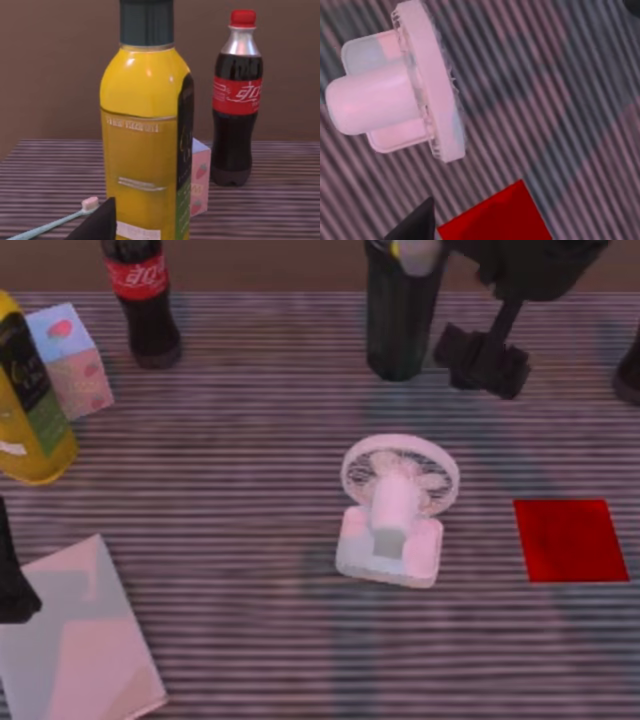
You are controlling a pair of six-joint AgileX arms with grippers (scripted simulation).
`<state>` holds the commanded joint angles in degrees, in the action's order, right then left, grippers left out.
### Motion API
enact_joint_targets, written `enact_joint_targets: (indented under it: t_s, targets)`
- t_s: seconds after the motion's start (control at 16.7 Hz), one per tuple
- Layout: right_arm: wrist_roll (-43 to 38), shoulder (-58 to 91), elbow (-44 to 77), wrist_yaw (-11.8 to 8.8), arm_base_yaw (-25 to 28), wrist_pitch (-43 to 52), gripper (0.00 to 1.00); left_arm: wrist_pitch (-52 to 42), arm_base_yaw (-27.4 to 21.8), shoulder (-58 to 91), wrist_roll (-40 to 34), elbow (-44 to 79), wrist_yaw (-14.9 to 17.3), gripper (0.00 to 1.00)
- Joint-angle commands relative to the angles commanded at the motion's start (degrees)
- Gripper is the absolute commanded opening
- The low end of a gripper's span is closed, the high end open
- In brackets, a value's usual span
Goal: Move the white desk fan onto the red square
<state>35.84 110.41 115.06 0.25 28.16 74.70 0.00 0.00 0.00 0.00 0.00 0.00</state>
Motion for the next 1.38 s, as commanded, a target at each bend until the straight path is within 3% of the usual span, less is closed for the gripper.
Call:
enact_joint_targets:
  t_s: [0.24,0.54,0.96,1.38]
  targets:
    - [5.14,16.9,16.32,0.03,4.05,11.44,1.0,0.0,0.0,0.0,0.0,0.0,0.0,1.0]
    - [7.92,25.42,23.58,0.08,6.2,18.06,1.0,0.0,0.0,0.0,0.0,0.0,0.0,1.0]
    - [7.98,25.17,22.5,0.08,6.06,17.03,1.0,0.0,0.0,0.0,0.0,0.0,0.0,1.0]
    - [7.88,22.53,7.69,0.05,6.27,5.17,1.0,0.0,0.0,0.0,0.0,0.0,0.0,1.0]
